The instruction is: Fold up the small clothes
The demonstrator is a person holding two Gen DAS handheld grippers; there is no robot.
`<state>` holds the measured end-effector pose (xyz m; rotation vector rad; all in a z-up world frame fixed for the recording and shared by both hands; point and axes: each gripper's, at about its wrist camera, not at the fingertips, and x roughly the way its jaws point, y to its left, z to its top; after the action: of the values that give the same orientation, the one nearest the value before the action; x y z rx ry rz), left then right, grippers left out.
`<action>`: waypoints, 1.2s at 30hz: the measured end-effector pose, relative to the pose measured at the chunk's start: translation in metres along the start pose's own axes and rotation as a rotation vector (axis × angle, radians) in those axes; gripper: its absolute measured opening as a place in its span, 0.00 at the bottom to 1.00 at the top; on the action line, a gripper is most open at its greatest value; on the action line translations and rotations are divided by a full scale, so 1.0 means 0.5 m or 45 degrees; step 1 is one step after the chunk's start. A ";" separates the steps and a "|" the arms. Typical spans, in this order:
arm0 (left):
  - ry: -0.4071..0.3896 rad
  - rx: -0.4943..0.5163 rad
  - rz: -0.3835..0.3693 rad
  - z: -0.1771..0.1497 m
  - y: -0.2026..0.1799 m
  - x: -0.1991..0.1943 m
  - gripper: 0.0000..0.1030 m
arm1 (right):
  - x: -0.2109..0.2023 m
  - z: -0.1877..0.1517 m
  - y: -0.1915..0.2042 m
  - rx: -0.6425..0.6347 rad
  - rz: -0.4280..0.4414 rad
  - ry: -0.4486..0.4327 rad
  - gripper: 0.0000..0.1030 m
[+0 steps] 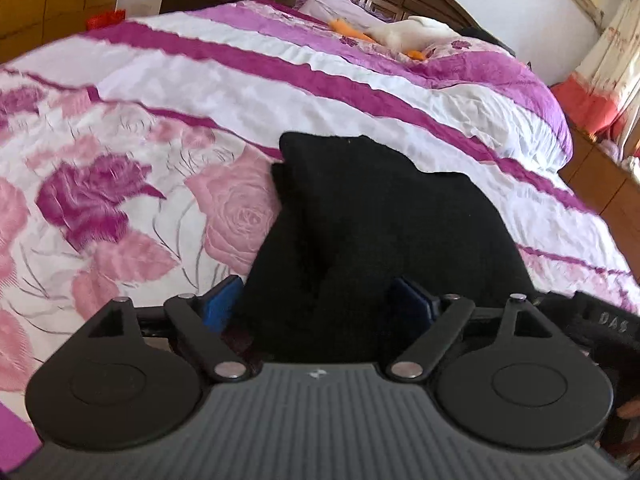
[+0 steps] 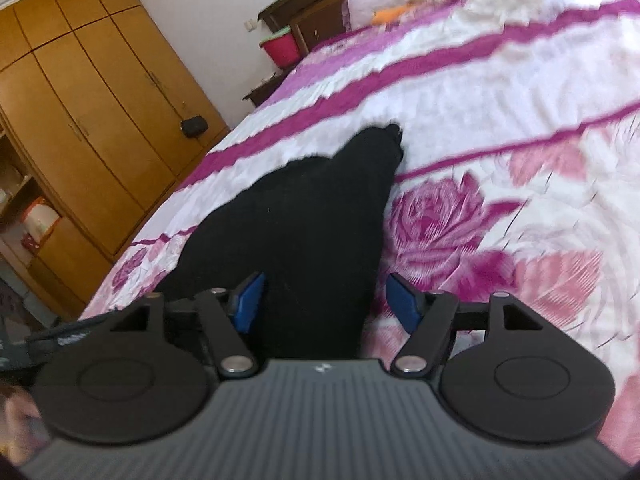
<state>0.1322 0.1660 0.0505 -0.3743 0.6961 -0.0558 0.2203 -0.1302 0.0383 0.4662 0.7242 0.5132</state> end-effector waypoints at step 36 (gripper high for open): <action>-0.008 -0.122 -0.474 -0.055 -0.169 -0.073 0.45 | -0.201 0.022 0.018 -0.091 0.114 -0.068 0.43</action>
<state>0.0930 0.0849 0.0838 -0.5928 0.6168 -0.3747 0.1616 -0.1849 0.1008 0.4455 0.6339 0.6061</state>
